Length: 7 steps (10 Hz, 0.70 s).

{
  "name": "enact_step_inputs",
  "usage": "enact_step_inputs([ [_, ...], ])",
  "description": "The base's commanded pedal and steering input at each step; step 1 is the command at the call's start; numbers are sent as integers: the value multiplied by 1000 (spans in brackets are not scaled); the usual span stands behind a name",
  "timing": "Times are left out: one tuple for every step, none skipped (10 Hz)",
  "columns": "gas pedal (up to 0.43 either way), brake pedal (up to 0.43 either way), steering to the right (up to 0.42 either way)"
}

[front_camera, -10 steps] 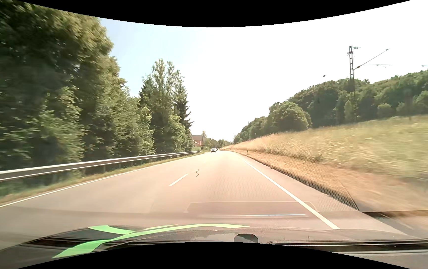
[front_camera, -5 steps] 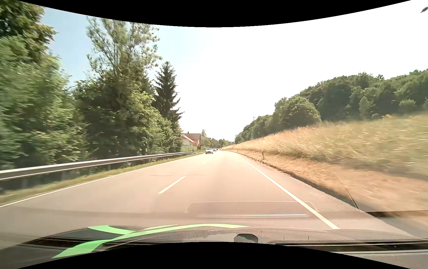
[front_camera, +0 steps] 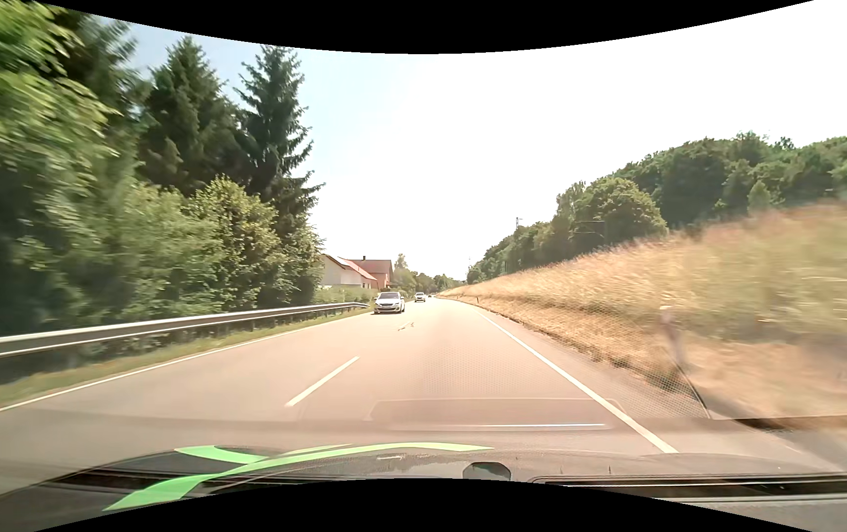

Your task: Follow the waypoints while adhering to traffic rules and regulations

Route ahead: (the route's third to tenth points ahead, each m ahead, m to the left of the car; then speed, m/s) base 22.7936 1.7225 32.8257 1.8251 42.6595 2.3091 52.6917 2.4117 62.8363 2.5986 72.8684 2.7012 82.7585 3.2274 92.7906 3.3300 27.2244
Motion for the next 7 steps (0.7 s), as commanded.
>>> enact_step_inputs([
  [228,0,-4],
  [228,0,-4],
  [228,0,-4],
  [240,0,-4],
  [248,0,-4],
  [260,0,-4],
  [280,0,-4],
])
